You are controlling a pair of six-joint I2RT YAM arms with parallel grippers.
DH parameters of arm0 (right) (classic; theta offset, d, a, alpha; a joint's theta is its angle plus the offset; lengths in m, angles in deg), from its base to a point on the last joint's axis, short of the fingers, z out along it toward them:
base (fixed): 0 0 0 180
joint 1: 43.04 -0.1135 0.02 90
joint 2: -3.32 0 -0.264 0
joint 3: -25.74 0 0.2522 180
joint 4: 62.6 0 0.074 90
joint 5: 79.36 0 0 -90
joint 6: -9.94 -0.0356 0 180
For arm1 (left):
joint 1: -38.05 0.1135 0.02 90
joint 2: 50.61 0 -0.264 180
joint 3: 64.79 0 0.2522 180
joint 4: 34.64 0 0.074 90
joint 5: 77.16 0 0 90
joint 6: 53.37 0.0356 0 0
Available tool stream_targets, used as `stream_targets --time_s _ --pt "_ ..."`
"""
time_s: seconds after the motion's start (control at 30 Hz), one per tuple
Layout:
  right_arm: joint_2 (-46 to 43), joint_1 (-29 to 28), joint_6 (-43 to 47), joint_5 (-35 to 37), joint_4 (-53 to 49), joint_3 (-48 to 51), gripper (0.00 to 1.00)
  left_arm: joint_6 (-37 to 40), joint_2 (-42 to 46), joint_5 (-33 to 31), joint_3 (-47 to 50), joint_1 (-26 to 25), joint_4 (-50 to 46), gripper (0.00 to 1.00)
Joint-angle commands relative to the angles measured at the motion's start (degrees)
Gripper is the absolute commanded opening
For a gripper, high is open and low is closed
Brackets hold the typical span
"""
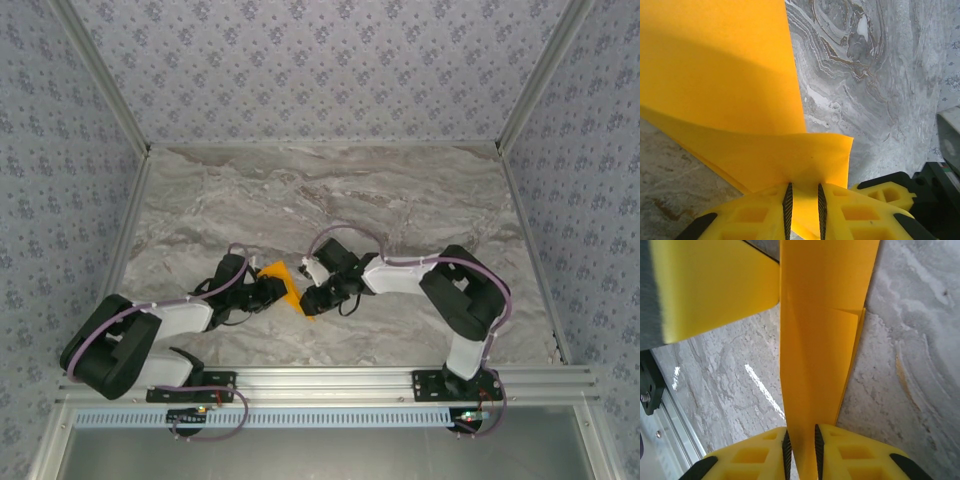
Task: Fold a paper plane with a square sheet of paper (pick it up from the middle)
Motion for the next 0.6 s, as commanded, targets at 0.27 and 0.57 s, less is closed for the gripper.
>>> stream_targets --time_s 0.27,0.57 --pt "-1.7 -1.1 0.7 1.0 -2.8 -0.3 0.2 1.2 -1.5 0.9 0.1 0.0 -0.1 0.24" --pt "-0.1 -1.9 1.4 1.4 -3.3 -1.2 0.15 1.0 -1.6 0.9 0.3 0.1 0.0 0.24"
